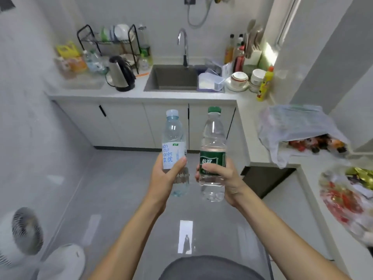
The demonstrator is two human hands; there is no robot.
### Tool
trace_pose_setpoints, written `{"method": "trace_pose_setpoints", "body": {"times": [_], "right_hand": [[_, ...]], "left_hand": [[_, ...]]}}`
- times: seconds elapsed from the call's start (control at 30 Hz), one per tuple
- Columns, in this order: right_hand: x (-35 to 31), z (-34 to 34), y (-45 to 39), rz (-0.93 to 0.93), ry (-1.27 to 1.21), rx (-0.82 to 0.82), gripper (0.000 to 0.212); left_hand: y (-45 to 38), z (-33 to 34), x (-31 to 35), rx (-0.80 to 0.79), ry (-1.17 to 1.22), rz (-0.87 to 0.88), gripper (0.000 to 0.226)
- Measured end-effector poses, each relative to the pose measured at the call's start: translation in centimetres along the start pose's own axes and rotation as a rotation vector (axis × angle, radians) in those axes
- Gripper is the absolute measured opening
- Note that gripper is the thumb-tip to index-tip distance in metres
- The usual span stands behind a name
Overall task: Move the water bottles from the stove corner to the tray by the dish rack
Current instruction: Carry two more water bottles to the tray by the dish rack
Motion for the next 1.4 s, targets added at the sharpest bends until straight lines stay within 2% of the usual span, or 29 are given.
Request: {"method": "trace_pose_setpoints", "body": {"times": [0.1, 0.27, 0.47, 0.57, 0.73, 0.83, 1.0, 1.3, 1.4], "right_hand": [[0.3, 3.7, -5.2, 0.035, 0.016, -0.057, 0.031], [0.6, 8.8, -14.6, 0.079, 0.015, -0.18, 0.011], [-0.3, 14.5, -28.2, 0.145, 0.01, -0.326, 0.016], [-0.9, 17.9, -34.3, 0.212, -0.012, -0.425, 0.029], [-0.9, 23.9, -42.0, 0.289, -0.001, -0.569, 0.035], [-0.2, 27.7, -45.9, 0.329, 0.018, -0.623, 0.026], [1.4, 34.3, -52.5, 0.344, 0.077, -0.706, 0.008], [3.3, 47.4, -67.6, 0.373, 0.073, -0.611, 0.048], [2.9, 51.6, -71.8, 0.353, 0.038, -0.585, 0.049]], "left_hand": [[-2.9, -3.7, 0.4, 0.11, -0.019, 0.032, 0.042], [-8.9, -9.0, 0.9, 0.222, -0.053, 0.031, 0.033], [-18.3, -15.2, 3.1, 0.403, -0.063, 0.015, 0.035], [-22.3, -18.6, 4.7, 0.52, -0.067, 0.01, 0.038], [-26.9, -24.1, 6.2, 0.67, -0.042, -0.002, 0.031], [-29.3, -27.6, 6.8, 0.738, -0.029, 0.0, 0.04], [-34.5, -34.7, 6.4, 0.8, -0.016, 0.012, 0.025], [-48.0, -51.3, 9.1, 0.754, 0.058, 0.02, 0.022], [-52.1, -56.2, 11.5, 0.714, 0.017, 0.027, 0.02]]}}
Point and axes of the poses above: each hand's wrist, its own y-axis away from the middle knuckle, its own z-axis out of the palm, x = y × z, the point moved 6 cm from there along -y, towards the middle knuckle, and after that the axes turned 3 degrees about z, right-handed, at the moved point
